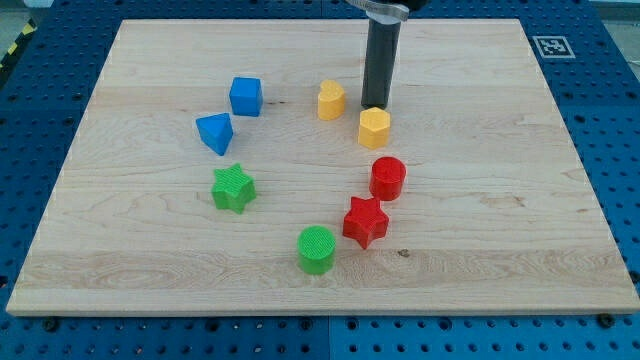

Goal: Slightly move the yellow hexagon above the red circle

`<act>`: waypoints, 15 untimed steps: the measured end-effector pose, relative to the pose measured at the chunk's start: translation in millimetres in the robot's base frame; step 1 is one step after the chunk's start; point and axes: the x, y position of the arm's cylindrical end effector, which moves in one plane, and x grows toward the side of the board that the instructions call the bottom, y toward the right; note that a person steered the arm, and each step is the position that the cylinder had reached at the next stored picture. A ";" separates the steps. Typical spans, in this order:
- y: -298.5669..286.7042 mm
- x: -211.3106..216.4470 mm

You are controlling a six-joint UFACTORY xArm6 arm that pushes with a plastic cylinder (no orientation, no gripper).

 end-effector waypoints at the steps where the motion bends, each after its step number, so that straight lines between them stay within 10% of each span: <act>1: 0.0 12.8; 8: 73.1 23.3; 12: 63.1 180.0; 15: 51.7 182.7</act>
